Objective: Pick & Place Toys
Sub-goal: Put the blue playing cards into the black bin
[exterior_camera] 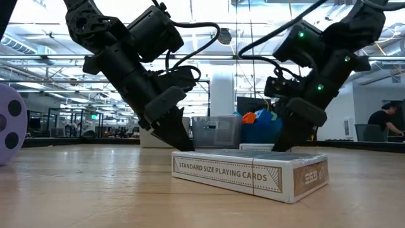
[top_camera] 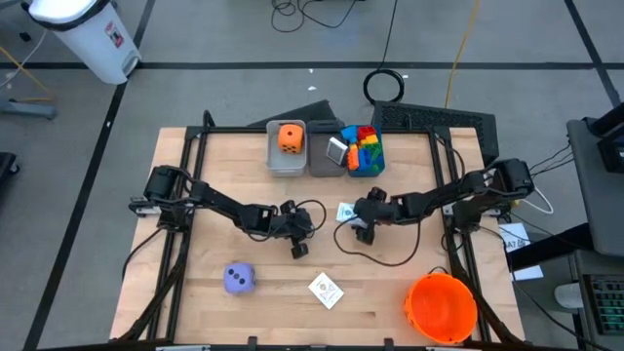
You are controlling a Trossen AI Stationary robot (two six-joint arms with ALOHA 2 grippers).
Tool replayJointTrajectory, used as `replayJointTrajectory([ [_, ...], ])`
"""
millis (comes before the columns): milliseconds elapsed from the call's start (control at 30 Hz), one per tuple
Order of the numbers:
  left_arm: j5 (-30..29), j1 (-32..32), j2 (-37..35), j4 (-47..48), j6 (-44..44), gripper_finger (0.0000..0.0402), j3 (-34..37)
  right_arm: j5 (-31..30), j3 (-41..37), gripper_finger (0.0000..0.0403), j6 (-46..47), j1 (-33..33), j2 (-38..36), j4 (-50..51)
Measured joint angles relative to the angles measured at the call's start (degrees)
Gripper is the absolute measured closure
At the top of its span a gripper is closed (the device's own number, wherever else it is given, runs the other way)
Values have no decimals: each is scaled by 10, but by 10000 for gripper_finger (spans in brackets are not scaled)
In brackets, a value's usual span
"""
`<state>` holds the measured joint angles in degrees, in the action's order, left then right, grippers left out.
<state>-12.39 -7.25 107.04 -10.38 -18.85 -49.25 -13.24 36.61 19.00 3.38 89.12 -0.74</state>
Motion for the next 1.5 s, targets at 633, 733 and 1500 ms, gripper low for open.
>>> replayJointTrajectory([
  [633,1,0,0,-97,-35,350,1,13,-28,106,-167,13,-24,-58],
  [733,9,1,0,-165,-64,350,1,-20,-24,106,-215,48,-48,-51],
  [1500,55,23,0,-340,-119,112,2,-333,1,104,-357,172,-90,-88],
])
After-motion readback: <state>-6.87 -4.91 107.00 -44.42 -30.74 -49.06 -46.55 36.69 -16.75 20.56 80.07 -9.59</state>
